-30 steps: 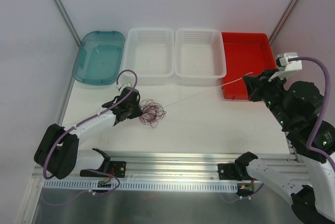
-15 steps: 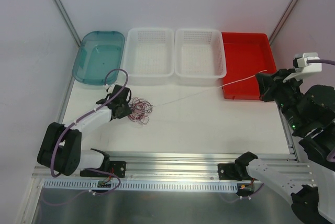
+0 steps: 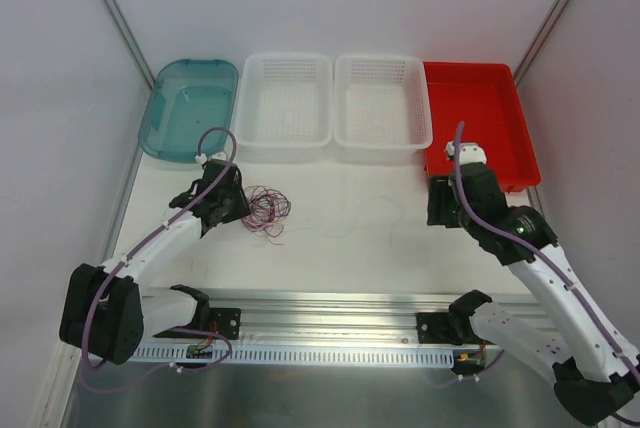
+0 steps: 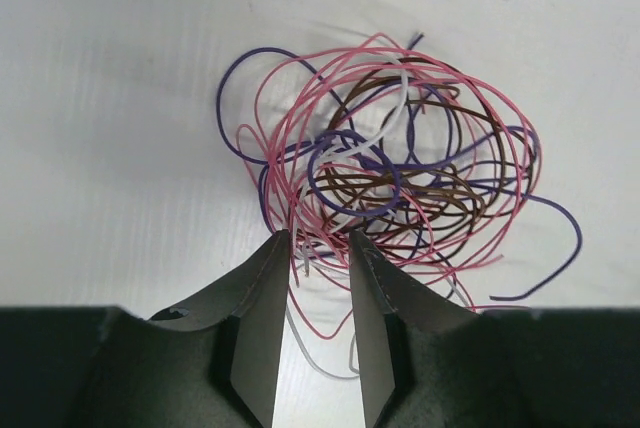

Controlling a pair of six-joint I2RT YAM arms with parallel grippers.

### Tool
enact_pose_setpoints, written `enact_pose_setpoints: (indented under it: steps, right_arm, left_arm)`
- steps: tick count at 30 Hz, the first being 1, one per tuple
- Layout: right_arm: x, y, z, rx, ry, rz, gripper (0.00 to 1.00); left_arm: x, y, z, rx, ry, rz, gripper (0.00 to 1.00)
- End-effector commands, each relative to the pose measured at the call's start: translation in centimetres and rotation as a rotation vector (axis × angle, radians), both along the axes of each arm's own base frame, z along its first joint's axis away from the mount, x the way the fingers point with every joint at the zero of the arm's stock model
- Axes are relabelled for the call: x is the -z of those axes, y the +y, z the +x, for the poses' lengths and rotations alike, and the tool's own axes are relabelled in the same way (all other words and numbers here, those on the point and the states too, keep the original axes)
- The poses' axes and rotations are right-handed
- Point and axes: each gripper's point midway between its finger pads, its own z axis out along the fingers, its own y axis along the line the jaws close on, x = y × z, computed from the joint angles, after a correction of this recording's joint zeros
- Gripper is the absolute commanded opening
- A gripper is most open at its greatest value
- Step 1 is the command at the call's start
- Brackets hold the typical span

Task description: Untangle the cables

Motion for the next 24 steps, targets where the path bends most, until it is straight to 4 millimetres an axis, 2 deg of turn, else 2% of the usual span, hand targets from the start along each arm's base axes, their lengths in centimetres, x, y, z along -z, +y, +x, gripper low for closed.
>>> enact_pose_setpoints:
  steps: [1,3,6,7,9,11,12,14,16,17,18,19,21,22,24]
  right_arm:
    - [0.3,3.1,0.1,-0.101,0.028,0.088,0.65]
    - [0.2,6.5,0.2,-0.275,0.026,0.121,0.68]
    - [0.7,11.2,0.1,-0.503,0.059,0.121,0.81]
    - [1.0,12.4,-0.1,-0.554,0.073,0.098,0.83]
    - [2.4,14.8,-0.1,-0.672,0.122,0.071,0.85]
    - [2.4,17.0,0.5,-0.749,0.102,0.083,0.86]
    - [3.7,18.2,0.5,-0.813,0.137,0.08,0.86]
    - [3.8,20.0,1.3,-0.871,0.119,0.091,0.86]
    - [5.5,21.2,2.2,-0.918,0.146,0.051,0.86]
    - [5.0,21.9,3.0,-0.937,0.12,0.048,0.86]
    - [5.3,22.5,3.4,-0.955,0.118,0.038,0.87]
    - [6.6,23.1,4.1,-0.983,0.137,0.013,0.87]
    - [6.5,24.7,5.0,-1.026,0.126,0.021,0.88]
    - [7.9,25.3,5.5,-1.045,0.153,0.005,0.89]
    - [8.0,26.8,6.5,-1.071,0.137,0.014,0.91]
  left_arm:
    - [-0.5,-1.2,-1.1,0.087,0.004,-0.053,0.31]
    - [-0.5,-1.3,-1.4,0.094,0.003,-0.066,0.32]
    - [-1.1,-1.7,-1.6,0.109,-0.007,-0.088,0.37]
    - [-1.3,-1.8,-1.6,0.112,-0.011,-0.092,0.43]
    - [-2.1,-1.8,-1.7,0.115,-0.03,-0.102,0.47]
    - [-2.7,-1.8,-1.9,0.119,-0.047,-0.106,0.53]
    - [-3.2,-1.7,-2.0,0.124,-0.065,-0.107,0.55]
    - [-3.7,-2.1,-2.4,0.144,-0.067,-0.126,0.62]
    - [-4.1,-2.3,-2.7,0.165,-0.074,-0.138,0.66]
    - [-4.4,-2.7,-3.0,0.184,-0.073,-0.159,0.69]
    - [-4.7,-2.9,-3.0,0.194,-0.08,-0.169,0.71]
    - [-4.7,-3.2,-3.2,0.204,-0.076,-0.18,0.73]
    - [-5.0,-3.7,-3.5,0.23,-0.074,-0.205,0.78]
    - [-4.9,-3.8,-3.6,0.236,-0.068,-0.208,0.79]
    - [-4.9,-4.1,-3.7,0.25,-0.06,-0.219,0.8]
